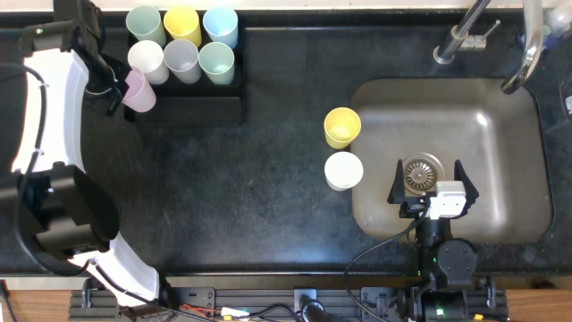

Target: Store Cups

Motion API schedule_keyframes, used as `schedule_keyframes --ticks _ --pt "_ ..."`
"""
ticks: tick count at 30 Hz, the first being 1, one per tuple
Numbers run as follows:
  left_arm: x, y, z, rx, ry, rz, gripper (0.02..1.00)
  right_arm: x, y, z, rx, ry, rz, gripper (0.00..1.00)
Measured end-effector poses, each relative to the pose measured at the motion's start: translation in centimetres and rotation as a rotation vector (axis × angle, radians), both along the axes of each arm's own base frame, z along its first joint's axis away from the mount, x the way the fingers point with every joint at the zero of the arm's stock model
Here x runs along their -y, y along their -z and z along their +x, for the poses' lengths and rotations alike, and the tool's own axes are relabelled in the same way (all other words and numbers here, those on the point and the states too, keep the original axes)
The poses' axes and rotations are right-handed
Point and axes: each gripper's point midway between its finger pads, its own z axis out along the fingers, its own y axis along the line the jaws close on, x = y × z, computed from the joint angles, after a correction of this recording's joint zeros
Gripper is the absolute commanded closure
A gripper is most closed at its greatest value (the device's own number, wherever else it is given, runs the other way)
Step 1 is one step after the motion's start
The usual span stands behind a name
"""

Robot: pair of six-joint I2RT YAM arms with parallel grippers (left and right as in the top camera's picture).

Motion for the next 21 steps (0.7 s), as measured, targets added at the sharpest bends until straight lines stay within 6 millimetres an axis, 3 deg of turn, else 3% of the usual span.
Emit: schedule_keyframes --ticks 12,19,21 --pt "0.9 2.3 0.9 -0.039 0.034 0.025 0.982 0.0 0.0 0.0 0.0 0.0 0.0 0.005" --pt "1.4 2.5 1.0 -0.045 0.047 0.032 0.982 0.0 0.0 0.0 0.0 0.0 0.0 0.003" --pt "1.4 2.6 1.0 -0.047 0.048 0.032 0.691 0.0 0.0 0.0 0.0 0.0 -0.001 0.007"
